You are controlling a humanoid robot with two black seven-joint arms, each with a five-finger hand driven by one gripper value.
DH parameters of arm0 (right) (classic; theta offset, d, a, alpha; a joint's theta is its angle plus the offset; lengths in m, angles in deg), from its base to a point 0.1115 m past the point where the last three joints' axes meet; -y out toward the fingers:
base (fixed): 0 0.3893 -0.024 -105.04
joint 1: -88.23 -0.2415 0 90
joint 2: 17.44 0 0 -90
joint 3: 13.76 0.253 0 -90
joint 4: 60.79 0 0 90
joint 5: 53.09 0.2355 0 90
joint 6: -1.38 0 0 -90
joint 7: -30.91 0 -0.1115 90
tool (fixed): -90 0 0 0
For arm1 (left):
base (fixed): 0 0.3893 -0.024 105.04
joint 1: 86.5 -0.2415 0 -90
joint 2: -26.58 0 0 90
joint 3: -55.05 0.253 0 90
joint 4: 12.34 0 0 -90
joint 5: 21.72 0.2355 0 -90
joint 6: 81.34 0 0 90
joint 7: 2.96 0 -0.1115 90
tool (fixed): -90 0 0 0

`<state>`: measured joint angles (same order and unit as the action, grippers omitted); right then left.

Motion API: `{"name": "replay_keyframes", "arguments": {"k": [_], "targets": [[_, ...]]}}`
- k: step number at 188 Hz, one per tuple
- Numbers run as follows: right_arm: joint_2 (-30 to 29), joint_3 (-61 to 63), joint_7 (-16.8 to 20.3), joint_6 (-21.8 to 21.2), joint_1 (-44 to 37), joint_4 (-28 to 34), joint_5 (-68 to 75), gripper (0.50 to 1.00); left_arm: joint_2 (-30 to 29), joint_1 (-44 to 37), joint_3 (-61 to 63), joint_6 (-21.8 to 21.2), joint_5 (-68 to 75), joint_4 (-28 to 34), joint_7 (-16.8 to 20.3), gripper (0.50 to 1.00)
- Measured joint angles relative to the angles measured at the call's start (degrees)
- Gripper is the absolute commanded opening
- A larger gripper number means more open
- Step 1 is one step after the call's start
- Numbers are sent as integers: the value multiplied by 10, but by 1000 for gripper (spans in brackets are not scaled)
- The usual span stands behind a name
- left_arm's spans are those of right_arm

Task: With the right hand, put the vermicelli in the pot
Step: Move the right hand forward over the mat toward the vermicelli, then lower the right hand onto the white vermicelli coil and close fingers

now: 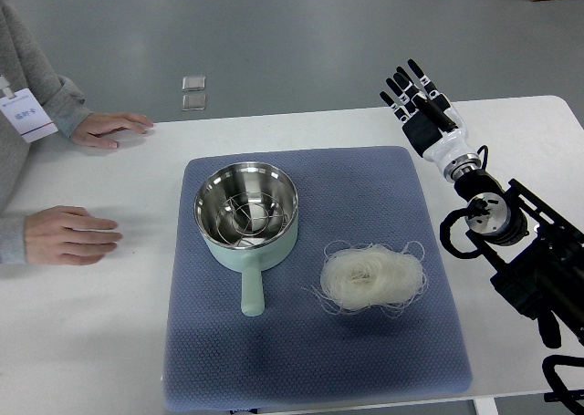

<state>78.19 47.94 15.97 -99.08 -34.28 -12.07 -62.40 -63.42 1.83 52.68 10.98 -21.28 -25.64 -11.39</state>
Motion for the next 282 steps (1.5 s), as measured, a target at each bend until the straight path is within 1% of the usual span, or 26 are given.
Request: {"name": "replay_keyframes", "arguments": {"k": [62,83,108,120,131,143,161,169,182,190,208,229,257,282], "targets": [[7,-14,1,0,-5,0,-7,926,0,0,0,0,0,0,0,1000],[22,-42,2,0,-13,3,-45,926,0,0,0,0,0,0,0,1000],[65,-102,7,0,-45,9,-193,926,0,0,-1,0,0,0,0,1000],[100,-139,10,-7,-69,21,-289,926,0,0,-1,1,0,-1,0,1000],[142,-179,14,-27,-94,44,-381,926,0,0,-1,1,0,-1,0,1000],[193,-229,21,-65,-127,81,-477,926,0,0,-1,1,0,-1,0,1000],[267,-322,43,-137,-198,137,-576,926,0,0,-1,1,0,-3,0,1000],[294,-372,64,-174,-239,157,-594,926,0,0,-1,1,0,-6,0,1000],[322,-433,105,-220,-295,181,-595,926,0,0,0,1,0,-8,0,1000],[331,-453,126,-233,-314,194,-586,926,0,1,0,1,0,-9,0,1000],[340,-469,164,-244,-328,219,-553,926,0,1,0,1,0,-12,0,1000],[343,-471,193,-245,-315,241,-522,926,0,1,0,1,0,-13,0,1000],[355,-469,202,-242,-278,277,-514,926,0,1,-1,1,0,-13,0,1000],[370,-462,202,-220,-241,311,-514,926,0,1,-1,1,0,-12,0,1000]]}}
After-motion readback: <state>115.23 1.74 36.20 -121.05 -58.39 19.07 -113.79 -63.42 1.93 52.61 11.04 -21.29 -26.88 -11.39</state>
